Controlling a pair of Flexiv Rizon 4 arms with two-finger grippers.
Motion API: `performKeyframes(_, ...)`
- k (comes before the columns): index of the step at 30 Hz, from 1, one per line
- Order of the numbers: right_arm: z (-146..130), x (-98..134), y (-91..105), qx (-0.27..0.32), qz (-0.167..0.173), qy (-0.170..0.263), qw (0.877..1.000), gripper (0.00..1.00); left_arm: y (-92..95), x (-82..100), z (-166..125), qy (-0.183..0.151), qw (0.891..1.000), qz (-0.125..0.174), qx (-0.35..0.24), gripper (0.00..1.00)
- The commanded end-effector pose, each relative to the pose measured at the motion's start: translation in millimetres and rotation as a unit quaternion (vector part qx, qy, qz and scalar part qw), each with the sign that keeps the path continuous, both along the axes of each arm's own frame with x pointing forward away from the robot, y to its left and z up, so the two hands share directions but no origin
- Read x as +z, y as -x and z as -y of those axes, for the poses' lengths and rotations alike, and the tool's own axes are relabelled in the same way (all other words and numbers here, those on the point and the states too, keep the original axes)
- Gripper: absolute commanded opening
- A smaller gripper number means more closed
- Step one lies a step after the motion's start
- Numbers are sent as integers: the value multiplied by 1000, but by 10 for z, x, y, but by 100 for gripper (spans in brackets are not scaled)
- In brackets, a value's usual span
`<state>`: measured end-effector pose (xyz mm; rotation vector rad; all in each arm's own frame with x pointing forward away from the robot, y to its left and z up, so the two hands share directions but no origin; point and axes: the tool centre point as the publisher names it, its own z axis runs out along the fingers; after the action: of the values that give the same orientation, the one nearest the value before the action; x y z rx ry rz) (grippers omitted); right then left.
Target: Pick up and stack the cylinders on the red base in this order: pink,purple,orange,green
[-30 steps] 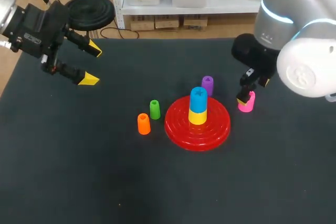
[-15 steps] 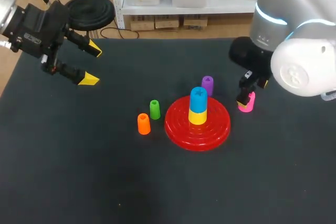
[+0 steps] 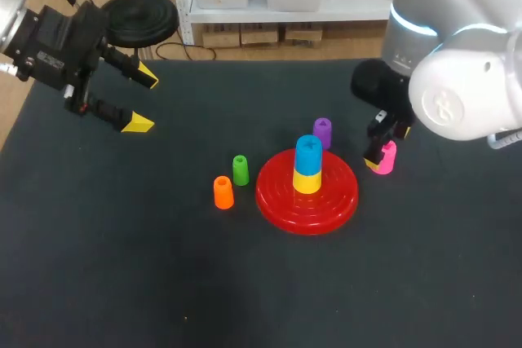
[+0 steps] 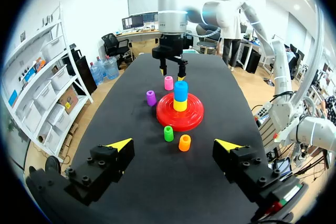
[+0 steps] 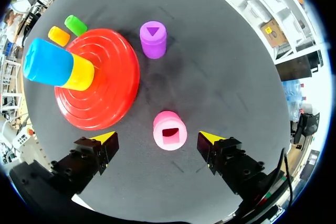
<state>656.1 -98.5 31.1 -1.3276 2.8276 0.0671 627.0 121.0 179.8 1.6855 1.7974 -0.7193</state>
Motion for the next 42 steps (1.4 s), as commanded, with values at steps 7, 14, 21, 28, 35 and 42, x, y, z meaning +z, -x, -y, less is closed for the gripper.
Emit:
performKeyframes(7,8,-63,-29,4,-6,7,1000,100,9,-4,-1,0,1000,1,1,100)
performKeyframes(14,2,-101,-19,10,5,16,1000,100,9,-4,-1,0,1000,1,1,100)
performKeyframes(21,18,-125,-22,12,9,22,1000,100,9,-4,-1,0,1000,1,1,100)
performKeyframes(28,27,-146,-21,12,9,21,1000,100,9,-4,-1,0,1000,1,1,100)
performKeyframes(35,7,-170,-41,11,8,16,1000,100,9,-4,-1,0,1000,1,1,100)
performKeyframes(42,2,-182,-47,9,7,15,1000,100,9,-4,-1,0,1000,1,1,100)
